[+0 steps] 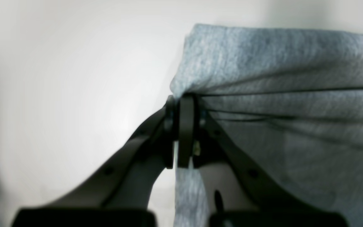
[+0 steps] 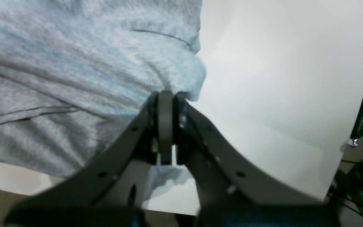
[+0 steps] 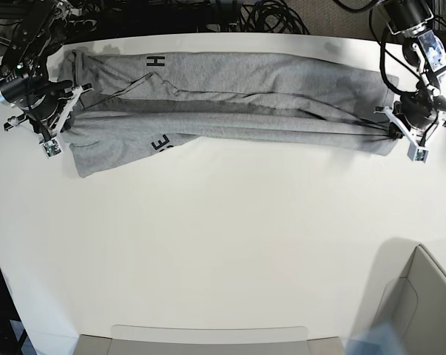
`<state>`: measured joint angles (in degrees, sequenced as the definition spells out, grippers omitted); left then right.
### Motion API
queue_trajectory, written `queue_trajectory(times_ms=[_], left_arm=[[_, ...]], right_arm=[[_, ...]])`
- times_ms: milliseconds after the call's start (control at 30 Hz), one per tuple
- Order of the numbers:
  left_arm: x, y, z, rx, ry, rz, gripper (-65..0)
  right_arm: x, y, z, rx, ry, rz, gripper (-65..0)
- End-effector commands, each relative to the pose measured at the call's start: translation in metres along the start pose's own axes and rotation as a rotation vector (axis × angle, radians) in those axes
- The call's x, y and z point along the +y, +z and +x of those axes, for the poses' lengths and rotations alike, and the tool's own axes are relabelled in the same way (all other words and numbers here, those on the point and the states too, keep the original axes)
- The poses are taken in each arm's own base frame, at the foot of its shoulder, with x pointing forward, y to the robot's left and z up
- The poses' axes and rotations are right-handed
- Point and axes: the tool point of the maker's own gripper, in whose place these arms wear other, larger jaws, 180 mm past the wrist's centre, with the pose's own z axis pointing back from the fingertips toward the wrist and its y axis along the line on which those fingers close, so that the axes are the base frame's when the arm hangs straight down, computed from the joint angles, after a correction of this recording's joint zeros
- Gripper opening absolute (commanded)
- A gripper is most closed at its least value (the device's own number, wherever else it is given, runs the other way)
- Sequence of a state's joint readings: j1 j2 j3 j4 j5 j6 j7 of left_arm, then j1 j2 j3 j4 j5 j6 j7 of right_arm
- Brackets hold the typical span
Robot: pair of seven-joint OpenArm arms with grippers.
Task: Fold the T-shirt properly
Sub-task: 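Hold the folded edge with both grippers and pull it taut, then release the shirt and reposition both grippers on the folded strip's ends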
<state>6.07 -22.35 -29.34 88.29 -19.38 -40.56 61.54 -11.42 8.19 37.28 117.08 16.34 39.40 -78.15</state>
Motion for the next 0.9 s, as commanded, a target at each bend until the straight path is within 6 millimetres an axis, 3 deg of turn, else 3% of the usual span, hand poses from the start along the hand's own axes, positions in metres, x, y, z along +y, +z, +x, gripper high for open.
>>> queue_trajectory(times_ms=[0, 233, 500, 700, 867], left_arm=[[0.013, 0.009, 0.018, -0.048, -0.02, 0.046, -65.0], [0.011, 0.008, -0.005, -0.005, -0.022, 0.039, -65.0], [0.012, 0.009, -0.012, 0.006, -0.02, 0.042, -37.4], [0.014, 0.01, -0.007, -0.022, -0.02, 0.047, -36.3], [0.014, 0.01, -0.007, -0.024, -0.02, 0.047, -36.3]], right_arm=[[-0.007, 0.004, -0.001, 0.016, 0.031, -0.032, -65.0], [0.019, -0.003, -0.013, 0.058, 0.081, 0.039, -65.0], [0.028, -0.013, -0.023, 0.094, 0.072, 0.081, -65.0], [0.021, -0.013, -0.029, 0.128, 0.079, 0.045, -65.0], [0.03, -0.019, -0.032, 0.172, 0.117, 0.038, -65.0]])
